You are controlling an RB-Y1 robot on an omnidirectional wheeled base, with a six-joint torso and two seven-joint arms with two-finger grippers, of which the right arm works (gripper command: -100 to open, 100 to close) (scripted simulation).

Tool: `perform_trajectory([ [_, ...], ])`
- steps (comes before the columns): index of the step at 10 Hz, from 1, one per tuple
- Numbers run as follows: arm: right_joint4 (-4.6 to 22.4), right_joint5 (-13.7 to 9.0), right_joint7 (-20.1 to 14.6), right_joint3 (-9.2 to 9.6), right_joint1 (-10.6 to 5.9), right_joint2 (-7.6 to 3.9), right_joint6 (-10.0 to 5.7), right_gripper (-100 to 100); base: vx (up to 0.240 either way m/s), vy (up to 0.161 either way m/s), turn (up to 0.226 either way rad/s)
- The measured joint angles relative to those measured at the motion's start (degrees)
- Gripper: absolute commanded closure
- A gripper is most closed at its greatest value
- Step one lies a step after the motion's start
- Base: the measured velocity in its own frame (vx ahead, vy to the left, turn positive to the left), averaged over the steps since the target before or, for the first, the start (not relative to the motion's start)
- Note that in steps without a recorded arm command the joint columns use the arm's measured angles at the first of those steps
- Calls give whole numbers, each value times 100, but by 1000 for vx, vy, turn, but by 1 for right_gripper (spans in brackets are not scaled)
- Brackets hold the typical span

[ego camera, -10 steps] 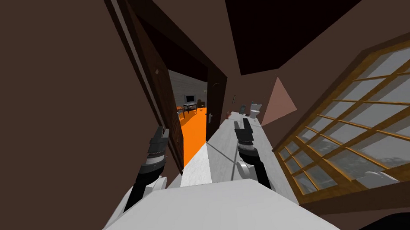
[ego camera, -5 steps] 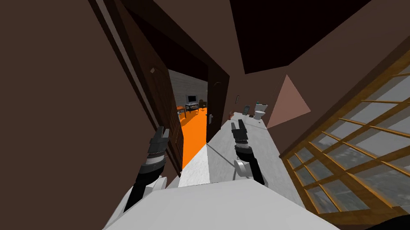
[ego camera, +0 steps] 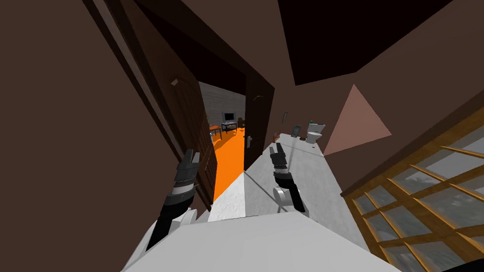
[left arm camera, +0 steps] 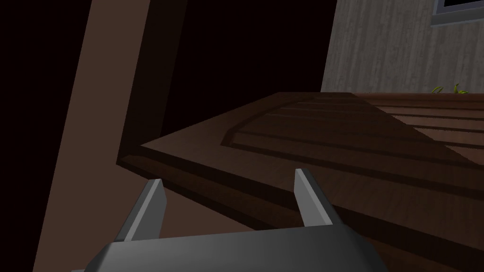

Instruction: Push the door open

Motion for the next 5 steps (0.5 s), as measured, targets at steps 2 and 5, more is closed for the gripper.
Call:
perform_trajectory([
  [2,266,-80,39,15,-166,-27,38,-100,93,-103,137],
  [5,644,-193,113,81,-353,-43,82,-100,83,-112,117],
])
